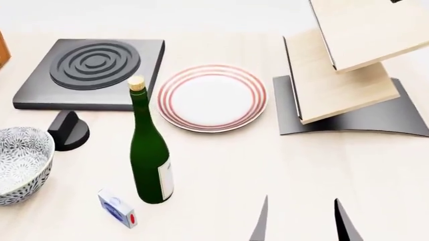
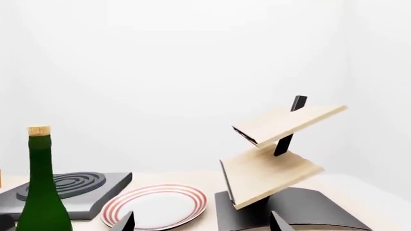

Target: Pick up the akita bowl and put it on the plate.

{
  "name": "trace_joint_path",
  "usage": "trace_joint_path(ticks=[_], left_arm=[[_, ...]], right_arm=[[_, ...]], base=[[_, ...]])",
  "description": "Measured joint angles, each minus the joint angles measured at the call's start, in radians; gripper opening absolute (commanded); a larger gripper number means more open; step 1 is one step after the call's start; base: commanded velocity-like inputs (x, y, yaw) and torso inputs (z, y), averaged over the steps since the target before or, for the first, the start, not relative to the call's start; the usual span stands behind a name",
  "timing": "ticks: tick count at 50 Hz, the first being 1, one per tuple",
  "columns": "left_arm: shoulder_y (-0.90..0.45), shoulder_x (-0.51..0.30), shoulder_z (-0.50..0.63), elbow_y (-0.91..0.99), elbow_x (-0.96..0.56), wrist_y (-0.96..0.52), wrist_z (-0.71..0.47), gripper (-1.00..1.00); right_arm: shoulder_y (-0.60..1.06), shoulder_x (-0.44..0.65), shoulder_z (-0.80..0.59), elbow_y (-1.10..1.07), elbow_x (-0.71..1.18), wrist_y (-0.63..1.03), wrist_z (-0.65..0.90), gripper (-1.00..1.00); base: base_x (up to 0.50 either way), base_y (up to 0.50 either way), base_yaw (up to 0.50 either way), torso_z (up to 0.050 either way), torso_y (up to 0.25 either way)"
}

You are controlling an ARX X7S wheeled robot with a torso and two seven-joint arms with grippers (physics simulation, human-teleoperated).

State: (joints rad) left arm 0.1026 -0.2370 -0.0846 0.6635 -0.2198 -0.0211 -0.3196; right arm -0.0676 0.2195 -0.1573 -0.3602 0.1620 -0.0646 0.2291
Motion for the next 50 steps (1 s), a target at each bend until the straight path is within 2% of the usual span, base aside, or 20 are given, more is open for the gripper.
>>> trace_joint_path(ticks=[50], left_arm=[[0.005,-0.022,0.02,-0.01,-0.006,0.014,-0.022,1.0]], right_arm=[[0.001,0.019,-0.03,0.015,0.016,-0.028,0.014,1.0]], base=[[0.21,0.0,0.0,0.0,0.0]])
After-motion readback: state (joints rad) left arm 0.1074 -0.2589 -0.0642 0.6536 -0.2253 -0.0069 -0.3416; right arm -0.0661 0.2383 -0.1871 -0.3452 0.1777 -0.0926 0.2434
